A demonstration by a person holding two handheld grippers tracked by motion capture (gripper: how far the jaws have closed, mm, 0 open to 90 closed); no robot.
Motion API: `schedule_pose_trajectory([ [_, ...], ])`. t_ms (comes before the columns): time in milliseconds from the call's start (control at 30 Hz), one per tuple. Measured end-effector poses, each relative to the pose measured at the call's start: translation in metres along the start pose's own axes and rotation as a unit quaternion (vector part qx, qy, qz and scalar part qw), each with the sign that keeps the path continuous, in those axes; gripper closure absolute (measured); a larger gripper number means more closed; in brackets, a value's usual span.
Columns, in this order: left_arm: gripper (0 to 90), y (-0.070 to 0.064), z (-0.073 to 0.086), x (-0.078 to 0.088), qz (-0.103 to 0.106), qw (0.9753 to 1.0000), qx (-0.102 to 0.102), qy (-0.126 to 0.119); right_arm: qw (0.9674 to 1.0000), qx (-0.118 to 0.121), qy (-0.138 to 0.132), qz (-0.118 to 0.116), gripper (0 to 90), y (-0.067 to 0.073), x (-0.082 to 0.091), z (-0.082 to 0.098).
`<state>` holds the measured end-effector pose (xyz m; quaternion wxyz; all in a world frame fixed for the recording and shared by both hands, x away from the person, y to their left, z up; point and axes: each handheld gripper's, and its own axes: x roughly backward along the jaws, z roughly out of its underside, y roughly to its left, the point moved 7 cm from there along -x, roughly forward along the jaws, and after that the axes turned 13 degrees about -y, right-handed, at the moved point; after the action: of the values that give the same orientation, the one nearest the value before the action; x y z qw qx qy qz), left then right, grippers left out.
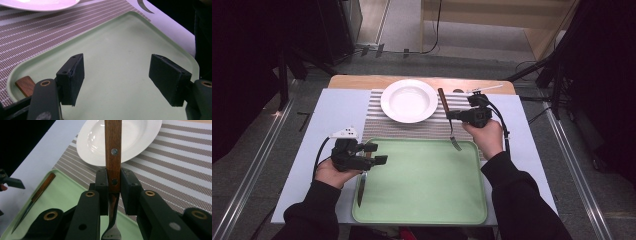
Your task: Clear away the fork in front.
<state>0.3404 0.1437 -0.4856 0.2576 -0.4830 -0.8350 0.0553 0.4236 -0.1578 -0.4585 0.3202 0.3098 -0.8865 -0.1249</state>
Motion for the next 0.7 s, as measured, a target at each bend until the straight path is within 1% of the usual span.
schedule_pose_trajectory([
  [100, 27.7, 0.0, -0.004, -0.002, -0.002, 1.0, 0.0, -0.004, 1.0, 0.003, -0.002, -0.002, 75.8, 0.003, 0.003, 0.004],
  [200, 27.8, 0.001, -0.005, -0.004, -0.003, 1.0, -0.004, 0.005, 0.9999, 0.006, -0.007, -0.007, 75.7, 0.006, 0.007, 0.008],
  [300, 27.8, 0.001, -0.007, -0.006, -0.004, 1.0, -0.002, 0.005, 0.9999, 0.01, -0.007, -0.012, 75.7, 0.008, 0.009, 0.011],
  [333, 27.9, 0.002, -0.007, -0.006, -0.003, 1.0, -0.002, 0.005, 0.9998, 0.008, -0.008, -0.014, 75.8, 0.01, 0.01, 0.013],
  [467, 27.9, 0.003, -0.009, -0.009, -0.006, 1.0, -0.001, 0.005, 0.9997, 0.014, -0.005, -0.019, 75.7, 0.013, 0.011, 0.018],
  [567, 27.8, 0.005, -0.011, -0.011, -0.01, 0.9999, -0.003, 0.007, 0.9994, 0.019, -0.002, -0.028, 75.7, 0.016, 0.01, 0.022],
  [667, 27.9, 0.006, -0.014, -0.014, -0.01, 0.9999, 0.001, 0.003, 0.9991, 0.03, 0.0, -0.03, 75.7, 0.018, 0.009, 0.026],
  [700, 27.9, 0.007, -0.015, -0.015, -0.01, 0.9999, -0.002, 0.004, 0.9991, 0.028, -0.001, -0.031, 75.7, 0.019, 0.009, 0.026],
])
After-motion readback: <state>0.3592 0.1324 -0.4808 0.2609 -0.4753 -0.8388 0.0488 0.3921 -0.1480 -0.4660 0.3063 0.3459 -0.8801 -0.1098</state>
